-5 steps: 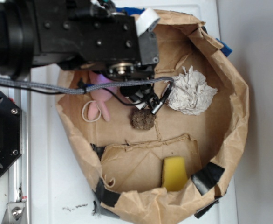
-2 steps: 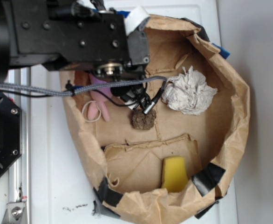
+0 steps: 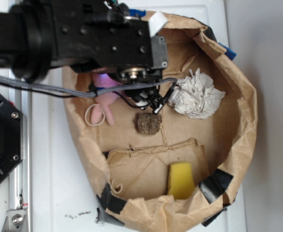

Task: Grab the pink bunny.

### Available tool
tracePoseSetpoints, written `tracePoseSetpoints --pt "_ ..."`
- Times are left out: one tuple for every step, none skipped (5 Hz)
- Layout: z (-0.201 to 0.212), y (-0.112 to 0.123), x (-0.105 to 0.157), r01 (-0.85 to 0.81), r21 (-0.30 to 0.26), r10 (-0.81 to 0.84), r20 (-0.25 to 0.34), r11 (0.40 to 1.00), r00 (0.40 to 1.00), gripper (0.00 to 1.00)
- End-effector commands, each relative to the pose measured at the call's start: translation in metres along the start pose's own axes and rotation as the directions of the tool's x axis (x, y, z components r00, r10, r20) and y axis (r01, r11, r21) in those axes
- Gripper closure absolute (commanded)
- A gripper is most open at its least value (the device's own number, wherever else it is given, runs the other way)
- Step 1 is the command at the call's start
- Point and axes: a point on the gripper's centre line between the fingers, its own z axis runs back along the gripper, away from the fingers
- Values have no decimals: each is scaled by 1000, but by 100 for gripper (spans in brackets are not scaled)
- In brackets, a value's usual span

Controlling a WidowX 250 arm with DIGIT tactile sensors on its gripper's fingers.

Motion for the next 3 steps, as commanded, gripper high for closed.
tracePoseSetpoints --pt "-10 -20 2 18 28 -19 54 999 998 0" --pt "-15 -25 3 36 46 -38 53 998 998 0" --pt "-14 -24 5 19 30 -21 46 999 999 100"
